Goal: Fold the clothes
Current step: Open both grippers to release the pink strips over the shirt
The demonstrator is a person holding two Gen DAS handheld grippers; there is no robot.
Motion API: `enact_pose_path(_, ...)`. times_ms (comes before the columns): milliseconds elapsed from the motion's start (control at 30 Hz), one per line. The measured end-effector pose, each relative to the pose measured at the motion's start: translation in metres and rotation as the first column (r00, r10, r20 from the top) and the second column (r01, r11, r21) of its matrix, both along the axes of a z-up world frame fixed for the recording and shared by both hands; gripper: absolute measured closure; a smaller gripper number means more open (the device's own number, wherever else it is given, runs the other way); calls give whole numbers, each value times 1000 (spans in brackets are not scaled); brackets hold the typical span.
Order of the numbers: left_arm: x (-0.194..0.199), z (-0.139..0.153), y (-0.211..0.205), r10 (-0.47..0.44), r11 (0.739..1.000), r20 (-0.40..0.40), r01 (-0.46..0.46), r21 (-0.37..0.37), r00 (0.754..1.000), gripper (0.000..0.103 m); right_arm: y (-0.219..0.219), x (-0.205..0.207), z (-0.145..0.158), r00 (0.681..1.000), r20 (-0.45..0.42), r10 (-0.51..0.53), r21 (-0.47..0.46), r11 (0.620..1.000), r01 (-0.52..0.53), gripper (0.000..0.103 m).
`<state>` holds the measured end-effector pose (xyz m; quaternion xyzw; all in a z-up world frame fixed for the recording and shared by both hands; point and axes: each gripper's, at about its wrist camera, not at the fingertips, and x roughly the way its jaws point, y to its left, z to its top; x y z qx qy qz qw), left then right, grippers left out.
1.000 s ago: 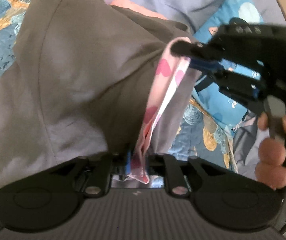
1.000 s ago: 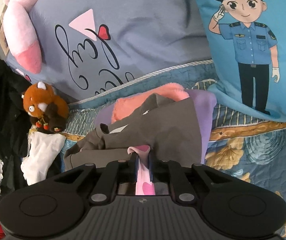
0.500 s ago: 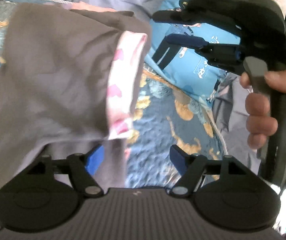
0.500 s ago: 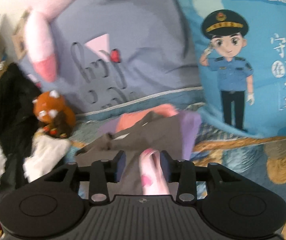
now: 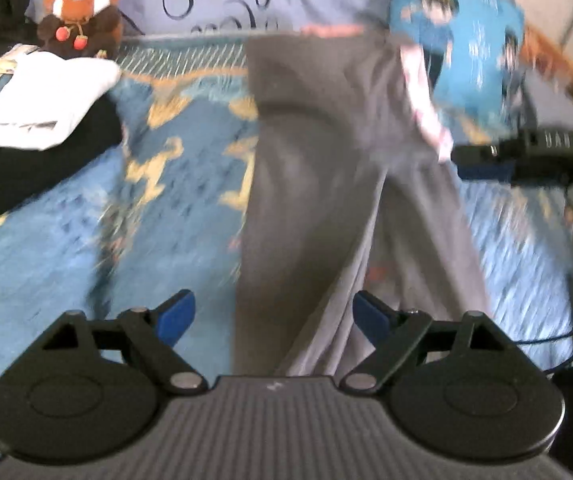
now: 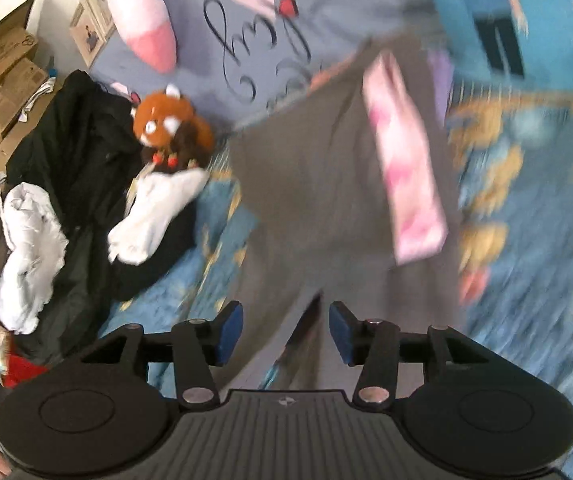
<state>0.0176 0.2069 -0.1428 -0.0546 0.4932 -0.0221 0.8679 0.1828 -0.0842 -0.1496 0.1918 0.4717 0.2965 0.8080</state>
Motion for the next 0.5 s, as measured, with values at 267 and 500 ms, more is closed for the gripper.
enact_pose_path(267, -37, -33, 13, 78, 996, -98, -73, 47, 992, 13, 26, -32, -33, 990, -135, -40, 92, 994, 52, 54)
enact_pose_path(500, -65, -19, 69, 205, 974, -60, -210, -86, 977, 8, 69, -82, -57, 974, -216, 64, 110, 993, -41, 50)
